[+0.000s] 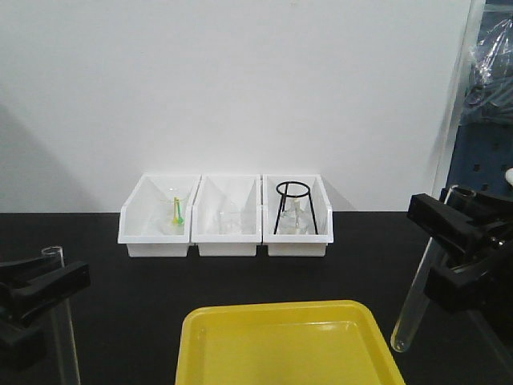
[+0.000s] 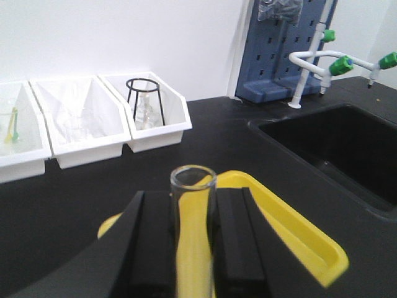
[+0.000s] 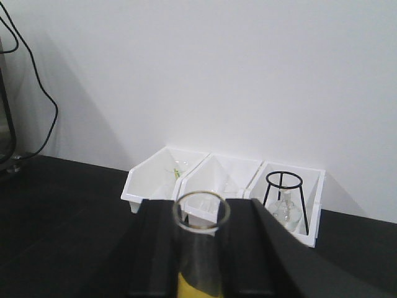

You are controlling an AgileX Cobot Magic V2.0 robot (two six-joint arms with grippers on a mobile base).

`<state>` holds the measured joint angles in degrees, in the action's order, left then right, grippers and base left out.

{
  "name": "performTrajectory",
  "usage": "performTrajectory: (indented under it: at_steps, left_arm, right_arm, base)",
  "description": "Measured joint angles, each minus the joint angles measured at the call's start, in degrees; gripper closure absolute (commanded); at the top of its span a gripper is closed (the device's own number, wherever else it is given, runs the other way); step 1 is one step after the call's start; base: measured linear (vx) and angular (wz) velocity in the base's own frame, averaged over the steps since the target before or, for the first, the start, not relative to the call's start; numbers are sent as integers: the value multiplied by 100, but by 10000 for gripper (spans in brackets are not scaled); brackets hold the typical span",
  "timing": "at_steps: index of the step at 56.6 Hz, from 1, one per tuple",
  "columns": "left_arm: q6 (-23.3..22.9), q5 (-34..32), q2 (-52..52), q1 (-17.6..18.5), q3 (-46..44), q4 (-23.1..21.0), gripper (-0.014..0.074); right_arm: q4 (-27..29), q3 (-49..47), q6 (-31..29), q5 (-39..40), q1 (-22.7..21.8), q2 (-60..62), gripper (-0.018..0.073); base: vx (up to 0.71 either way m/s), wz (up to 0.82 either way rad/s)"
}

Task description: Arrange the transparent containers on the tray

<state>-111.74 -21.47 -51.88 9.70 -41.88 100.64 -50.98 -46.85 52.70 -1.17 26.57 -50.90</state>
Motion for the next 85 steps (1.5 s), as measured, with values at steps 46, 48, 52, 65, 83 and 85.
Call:
performTrajectory:
  at_steps: [46, 48, 52, 65, 83, 85]
  left_arm:
    - [0, 0, 0, 0, 0, 0, 596]
    - [0, 0, 0, 0, 0, 0, 596]
    - [0, 0, 0, 0, 0, 0, 596]
    - [0, 0, 0, 0, 0, 0, 596]
    - [-754, -548, -298, 0, -7, 0, 596]
    - [-814, -719, -470, 0, -22, 0, 596]
  right_arm:
    - [0, 0, 0, 0, 0, 0, 572]
    - [0, 0, 0, 0, 0, 0, 571]
    - [0, 0, 0, 0, 0, 0, 571]
    - [0, 0, 0, 0, 0, 0, 571]
    - [6, 0, 0, 0, 0, -12, 571]
    - [6, 0, 0, 0, 0, -36, 571]
  base:
    - [11, -2]
    - [0, 0]
    - [0, 0]
    - [0, 0]
    - [0, 0]
    - [0, 0]
